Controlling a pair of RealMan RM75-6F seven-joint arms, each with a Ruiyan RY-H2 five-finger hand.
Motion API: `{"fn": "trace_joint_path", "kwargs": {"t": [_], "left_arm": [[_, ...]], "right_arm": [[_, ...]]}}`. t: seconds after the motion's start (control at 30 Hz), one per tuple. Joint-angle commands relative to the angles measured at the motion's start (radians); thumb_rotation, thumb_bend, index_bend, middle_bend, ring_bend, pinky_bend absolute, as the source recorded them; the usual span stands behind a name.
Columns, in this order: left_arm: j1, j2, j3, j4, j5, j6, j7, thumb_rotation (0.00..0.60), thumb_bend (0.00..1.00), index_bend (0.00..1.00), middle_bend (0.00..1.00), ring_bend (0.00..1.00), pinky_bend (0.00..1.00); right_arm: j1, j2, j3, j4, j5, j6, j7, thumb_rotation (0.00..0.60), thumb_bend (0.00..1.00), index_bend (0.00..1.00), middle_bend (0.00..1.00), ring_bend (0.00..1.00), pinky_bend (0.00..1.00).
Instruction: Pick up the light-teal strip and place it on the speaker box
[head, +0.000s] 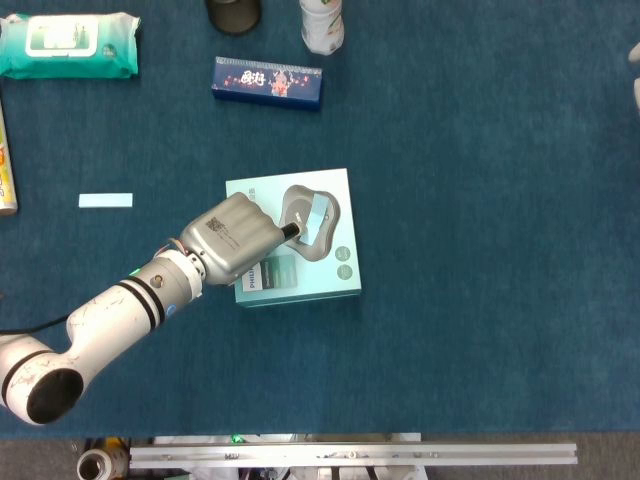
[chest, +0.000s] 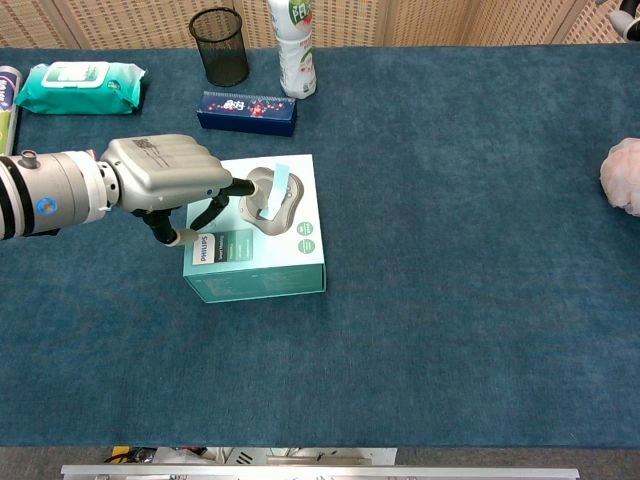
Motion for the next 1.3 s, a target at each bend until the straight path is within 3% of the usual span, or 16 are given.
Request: {"fn": "trace_joint_path", "kwargs": {"t": [0.03,0.83,1.07,1.2,1.3], "left_arm": [[0.004,0.005,0.001,-0.007,0.007,0.004,-0.002,0.6,0.86,0.16,1.0,1.0,0.94],[0.019,0.012,0.001,-0.014,0.023,0.01,-0.008,0.6,0.86,0.16,1.0,1.0,0.94],[0.091,0.063,-0.013,-0.02,0.112,0.082,-0.103,0.6,0.86,0.14,0.97,0.99,0.92],[0.179,0.1,-0.009,0.009,0.214,0.169,-0.202,0.6,0.83,0.11,0.86,0.86,0.84],[0.241,0.123,0.002,0.045,0.258,0.227,-0.264,0.6,0.7,0.09,0.69,0.67,0.75]], "right_arm": [[0.001,-0.001,-0.001,0.0,0.001,-0.001,-0.003,0.6,0.38,0.44,0.65,0.67,0.82],[-0.008,0.009,0.007,-0.007,0.004,0.012,0.004,0.6,0.38,0.44,0.65,0.67,0.82],[-0.039,0.036,0.007,-0.029,-0.022,0.038,0.031,0.6,0.38,0.44,0.65,0.67,0.82],[-0.083,0.056,-0.02,-0.045,-0.077,0.084,0.031,0.6,0.38,0.44,0.65,0.66,0.82],[-0.118,0.059,-0.049,-0.039,-0.118,0.127,0.017,0.6,0.38,0.44,0.65,0.63,0.81]]}}
